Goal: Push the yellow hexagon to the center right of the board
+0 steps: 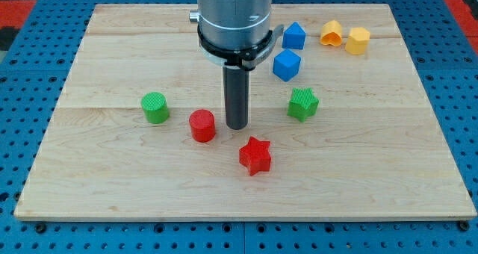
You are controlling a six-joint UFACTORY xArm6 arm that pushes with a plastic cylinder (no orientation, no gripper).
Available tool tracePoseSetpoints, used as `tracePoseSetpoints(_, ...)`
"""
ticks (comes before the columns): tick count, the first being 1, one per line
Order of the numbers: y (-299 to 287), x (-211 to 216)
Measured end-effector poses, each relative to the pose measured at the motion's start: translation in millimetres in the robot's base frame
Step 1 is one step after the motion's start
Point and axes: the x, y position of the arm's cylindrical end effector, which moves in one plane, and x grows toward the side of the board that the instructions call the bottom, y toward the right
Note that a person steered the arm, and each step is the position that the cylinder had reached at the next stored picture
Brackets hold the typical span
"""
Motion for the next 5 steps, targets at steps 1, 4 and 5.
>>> tracePoseSetpoints(1, 15, -35)
tracePoseSetpoints(4, 68, -246)
tracePoseSetpoints(5, 147, -257)
